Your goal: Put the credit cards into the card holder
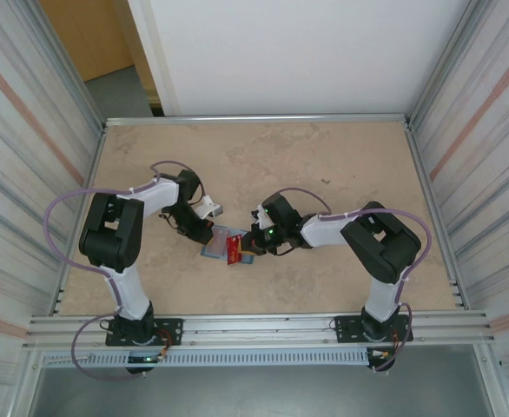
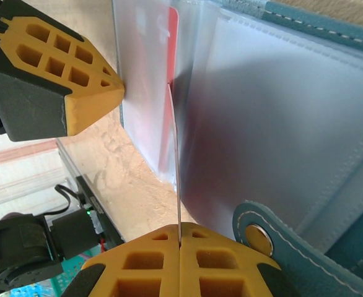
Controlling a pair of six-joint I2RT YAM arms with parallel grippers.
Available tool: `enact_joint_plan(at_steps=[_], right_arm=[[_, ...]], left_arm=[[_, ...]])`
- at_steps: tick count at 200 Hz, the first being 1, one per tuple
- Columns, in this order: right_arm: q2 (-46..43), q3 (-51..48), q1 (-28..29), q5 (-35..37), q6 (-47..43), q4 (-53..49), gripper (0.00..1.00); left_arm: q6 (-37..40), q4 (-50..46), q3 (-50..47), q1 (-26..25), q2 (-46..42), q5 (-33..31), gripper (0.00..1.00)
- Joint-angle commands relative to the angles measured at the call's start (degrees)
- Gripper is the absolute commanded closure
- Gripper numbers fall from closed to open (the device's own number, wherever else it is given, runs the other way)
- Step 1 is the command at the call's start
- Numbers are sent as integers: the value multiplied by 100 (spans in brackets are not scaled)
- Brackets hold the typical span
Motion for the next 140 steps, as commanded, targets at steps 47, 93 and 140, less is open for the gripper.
enact_joint_plan(at_steps=[47,93,140], right_arm=[[1,9,40,95,167,76,100],[184,158,44,143,214,133,100],[336,150,28,318,341,270,100]], left_arm=[[130,-61,-86,11,-111,-60,100],[126,-63,-101,10,-123,-30,100],[130,-62,-97,16,-106,-27,100]])
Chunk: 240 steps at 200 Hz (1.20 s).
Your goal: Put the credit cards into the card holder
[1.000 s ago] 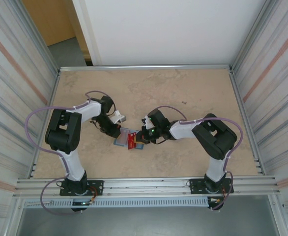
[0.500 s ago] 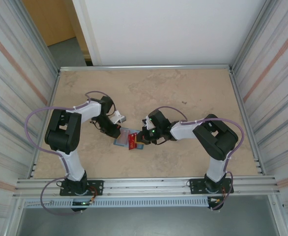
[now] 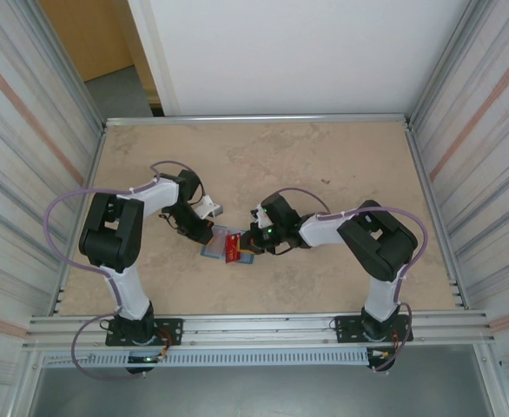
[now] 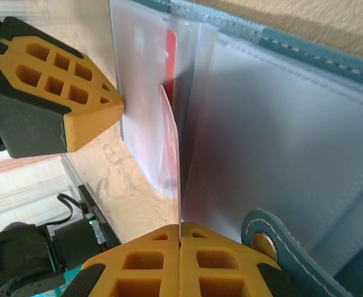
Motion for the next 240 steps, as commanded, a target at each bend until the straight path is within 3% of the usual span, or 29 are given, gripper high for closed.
enact_joint_plan(at_steps=[1,240], right_arm=[[178,102,32,242,191,28,100],[195,-451,255,1271,1149,774,100]], left_arm=[[130,-60,-94,12,-109,-33,100],[134,-58,-104,15,-145,10,100]])
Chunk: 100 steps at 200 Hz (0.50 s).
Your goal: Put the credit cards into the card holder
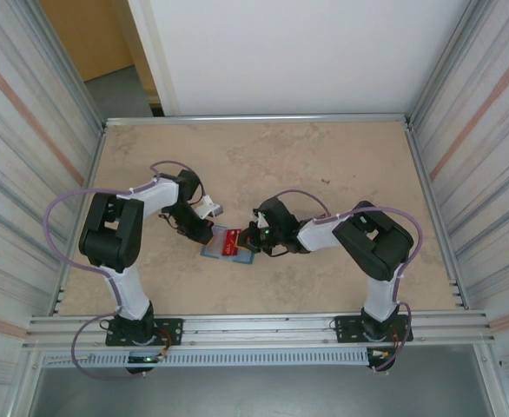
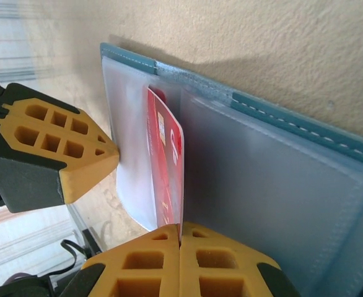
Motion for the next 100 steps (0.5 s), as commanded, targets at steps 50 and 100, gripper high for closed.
enact_joint_plan(at_steps=[50,100], right_arm=[[47,-350,90,563,526,111,100],[162,-282,127,475,626,199,100]], left_arm=[[120,-50,-123,12,-158,-7,100],[106,-49,-134,13,-182,-7,100]])
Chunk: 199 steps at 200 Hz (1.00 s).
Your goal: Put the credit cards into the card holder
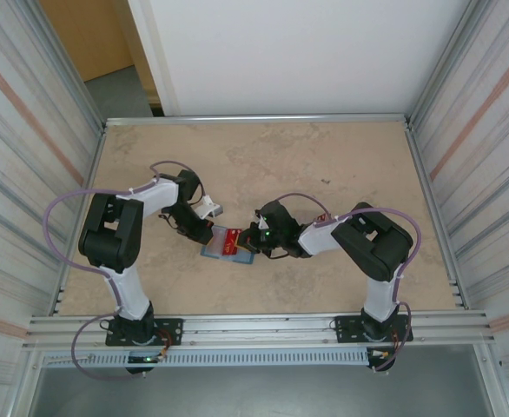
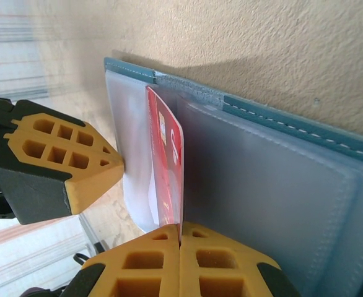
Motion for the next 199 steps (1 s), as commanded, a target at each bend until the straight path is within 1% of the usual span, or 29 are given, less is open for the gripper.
enact_joint_plan(at_steps=[1,27,73,105,111,154,169,199], right_arm=[[159,-55,71,245,137,-331,100],[182,107,70,32,34,-587,100],[96,364,96,-183,-206,-1237,92],[5,440,101,-119,-224,-1486,88],[-17,444,109,-99,-423,-1532,87],[-119,533,122,8,-538,-1837,85],[-102,618,123,38,-581,-1963,85],[-85,716,142,89,-636,-2067,85]], left_arm=[[109,-71,-108,14,-150,-7,100],[112,-62,-107,8,-167,-3,100],[104,-62,-108,7,-187,-23,100],[60,-79,-51,15,-228,-38,100],[60,-82,-32,15,-236,-39,100],[-9,-254,163,12,-402,8,96],[6,-317,208,91,-460,105,93],[-79,-295,253,399,-358,153,93]])
